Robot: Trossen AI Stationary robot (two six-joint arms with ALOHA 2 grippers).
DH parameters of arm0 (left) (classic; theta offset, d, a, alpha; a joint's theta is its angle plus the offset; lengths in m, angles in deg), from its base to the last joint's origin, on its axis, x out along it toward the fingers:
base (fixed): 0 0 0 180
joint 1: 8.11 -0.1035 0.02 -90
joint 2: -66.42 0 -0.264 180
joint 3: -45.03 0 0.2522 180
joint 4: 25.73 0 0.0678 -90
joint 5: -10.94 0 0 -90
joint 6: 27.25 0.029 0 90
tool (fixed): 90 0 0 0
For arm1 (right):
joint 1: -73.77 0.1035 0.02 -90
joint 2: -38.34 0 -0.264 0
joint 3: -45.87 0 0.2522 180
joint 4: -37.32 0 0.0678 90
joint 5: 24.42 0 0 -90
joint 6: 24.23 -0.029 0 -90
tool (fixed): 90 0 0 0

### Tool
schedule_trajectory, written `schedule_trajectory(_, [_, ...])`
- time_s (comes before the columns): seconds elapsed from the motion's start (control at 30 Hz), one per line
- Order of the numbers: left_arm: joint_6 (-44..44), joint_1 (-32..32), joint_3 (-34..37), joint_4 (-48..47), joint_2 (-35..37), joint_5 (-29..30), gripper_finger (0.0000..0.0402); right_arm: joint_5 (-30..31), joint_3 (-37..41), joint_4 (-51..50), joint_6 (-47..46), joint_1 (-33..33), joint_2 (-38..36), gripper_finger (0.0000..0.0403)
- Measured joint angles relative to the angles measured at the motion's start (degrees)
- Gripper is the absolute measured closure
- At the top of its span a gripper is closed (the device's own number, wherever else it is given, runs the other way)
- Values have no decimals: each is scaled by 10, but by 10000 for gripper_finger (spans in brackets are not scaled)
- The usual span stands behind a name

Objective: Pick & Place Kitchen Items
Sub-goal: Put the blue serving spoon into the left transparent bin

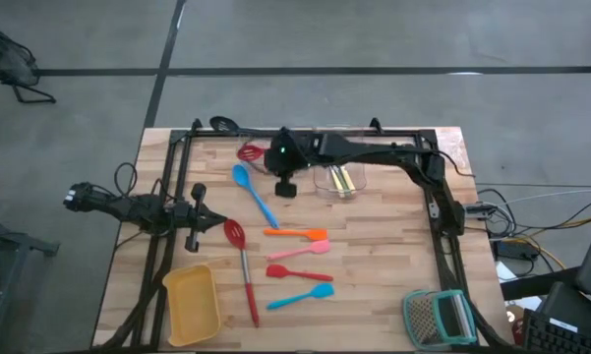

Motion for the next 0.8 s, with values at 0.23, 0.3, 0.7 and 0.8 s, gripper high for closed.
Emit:
schedule_trajectory(0.23, [0,0,0,0,0,0,390,0,22,29,-124,59,0,369])
schedule_trajectory(0.3, [0,0,0,0,0,0,390,1,29,31,-157,72,0,351])
schedule_trajectory(0.7, [0,0,0,0,0,0,390,52,62,183,-311,91,56,221])
schedule_trajectory(0.8, [0,0,0,0,0,0,390,65,63,191,-316,92,86,203])
